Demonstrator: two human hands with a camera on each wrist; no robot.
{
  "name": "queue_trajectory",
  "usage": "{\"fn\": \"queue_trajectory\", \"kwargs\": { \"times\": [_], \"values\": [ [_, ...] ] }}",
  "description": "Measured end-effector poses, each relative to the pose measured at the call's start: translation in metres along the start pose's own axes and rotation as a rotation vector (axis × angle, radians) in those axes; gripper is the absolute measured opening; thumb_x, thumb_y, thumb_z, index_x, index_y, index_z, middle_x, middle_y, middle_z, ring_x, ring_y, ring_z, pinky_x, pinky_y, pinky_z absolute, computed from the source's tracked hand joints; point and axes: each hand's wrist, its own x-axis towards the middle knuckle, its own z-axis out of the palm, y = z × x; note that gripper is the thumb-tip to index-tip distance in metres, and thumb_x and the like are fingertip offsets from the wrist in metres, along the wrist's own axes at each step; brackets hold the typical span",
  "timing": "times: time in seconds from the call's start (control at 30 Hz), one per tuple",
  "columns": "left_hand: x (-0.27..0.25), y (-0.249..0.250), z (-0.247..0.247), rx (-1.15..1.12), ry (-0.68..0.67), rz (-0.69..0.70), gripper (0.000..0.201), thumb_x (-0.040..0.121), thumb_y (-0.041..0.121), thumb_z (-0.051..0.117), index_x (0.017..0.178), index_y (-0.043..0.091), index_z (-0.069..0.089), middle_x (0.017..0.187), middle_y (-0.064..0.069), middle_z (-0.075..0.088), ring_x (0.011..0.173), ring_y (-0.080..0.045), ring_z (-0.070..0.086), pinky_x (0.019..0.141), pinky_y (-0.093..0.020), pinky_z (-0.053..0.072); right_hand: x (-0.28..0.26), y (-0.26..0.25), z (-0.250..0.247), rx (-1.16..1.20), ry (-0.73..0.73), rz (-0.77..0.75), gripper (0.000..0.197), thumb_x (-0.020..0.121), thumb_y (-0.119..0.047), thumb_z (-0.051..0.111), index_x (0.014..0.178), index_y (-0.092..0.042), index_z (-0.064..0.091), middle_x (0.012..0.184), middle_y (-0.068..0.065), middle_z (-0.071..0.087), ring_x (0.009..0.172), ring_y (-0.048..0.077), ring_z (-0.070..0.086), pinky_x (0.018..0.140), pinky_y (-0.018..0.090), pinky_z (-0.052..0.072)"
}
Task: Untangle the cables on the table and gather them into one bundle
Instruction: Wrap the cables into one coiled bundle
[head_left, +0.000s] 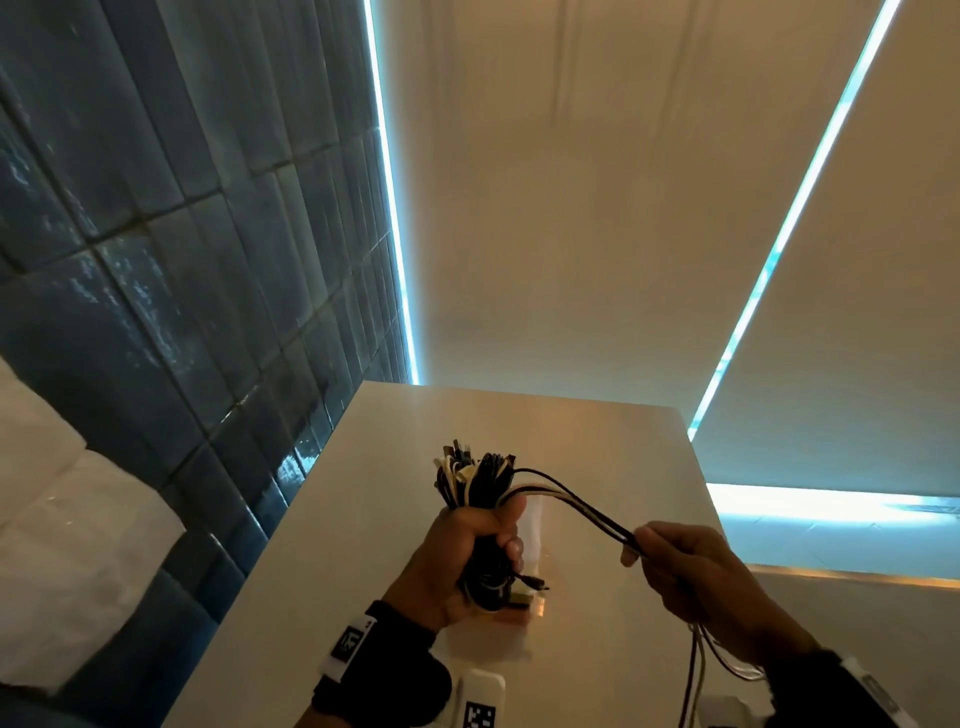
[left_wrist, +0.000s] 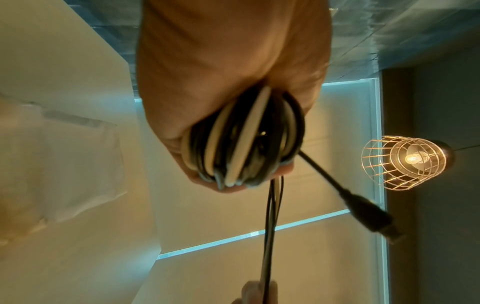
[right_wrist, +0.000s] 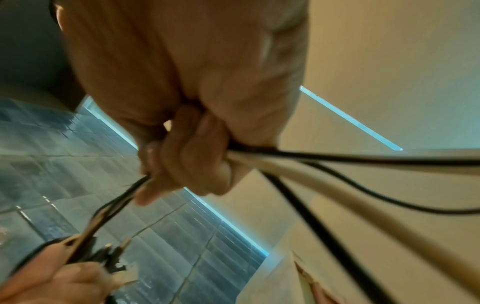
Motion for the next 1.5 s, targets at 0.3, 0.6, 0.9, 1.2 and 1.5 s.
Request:
{"fn": "queue_trajectory", "kwargs": {
  "times": [0.3, 0.6, 0.9, 1.2, 1.5],
  "values": [
    [0.007, -0.010, 0.010, -0.029, 0.111, 0.066, 0.032, 0.068, 0.026, 0.080, 0.089, 0.012, 0.061, 0.054, 0.000, 0.041, 0.044, -0.013, 0.045, 0.047, -0.025, 0.041, -0.004, -0.045, 0.056, -0.293, 0.341, -0.317, 0.019, 0.093, -0.024, 0.058, 0.085, -0.030, 0.074, 0.052, -0.006, 0.058, 0.044, 0.009, 0.046, 0.043, 0.015, 0.035],
    [0.001, -0.012, 0.004, -0.064, -0.096, 0.099, 0.073, 0.055, 0.066, 0.079, 0.084, 0.004, 0.057, 0.069, -0.009, 0.053, 0.064, -0.022, 0.056, 0.059, -0.032, 0.048, -0.007, -0.059, 0.113, -0.877, 0.088, -0.493, 0.023, 0.097, -0.035, 0.049, 0.095, -0.022, 0.067, 0.076, -0.009, 0.063, 0.065, 0.008, 0.059, 0.062, 0.020, 0.051],
    [-0.003, 0.005, 0.016, 0.026, 0.096, 0.086, 0.021, 0.074, 0.015, 0.072, 0.067, 0.015, 0.053, 0.060, 0.000, 0.041, 0.046, -0.012, 0.042, 0.047, -0.026, 0.036, -0.011, -0.065, 0.134, -1.323, 0.008, -0.498, 0.030, 0.099, -0.019, 0.050, 0.126, -0.007, 0.051, 0.116, 0.007, 0.060, 0.088, 0.021, 0.066, 0.077, 0.031, 0.053],
    [0.009, 0.034, -0.001, -0.235, 0.401, 0.370, 0.040, 0.081, -0.003, 0.057, 0.051, 0.018, 0.040, 0.047, 0.002, 0.037, 0.039, -0.014, 0.046, 0.049, -0.027, 0.040, -0.025, -0.025, 0.113, -0.769, 0.020, -0.563, 0.029, 0.099, -0.046, 0.041, 0.089, -0.030, 0.063, 0.070, -0.025, 0.054, 0.062, -0.011, 0.052, 0.059, 0.005, 0.036],
    [0.013, 0.043, 0.005, -0.116, 0.373, 0.475, 0.038, 0.080, -0.009, 0.058, 0.056, 0.015, 0.041, 0.048, 0.001, 0.036, 0.041, -0.015, 0.045, 0.047, -0.026, 0.042, -0.010, -0.004, 0.067, -0.510, -0.099, -0.138, 0.061, 0.085, -0.071, 0.033, 0.112, -0.030, 0.071, 0.107, -0.019, 0.071, 0.102, -0.013, 0.060, 0.084, 0.008, 0.046]
  ]
}}
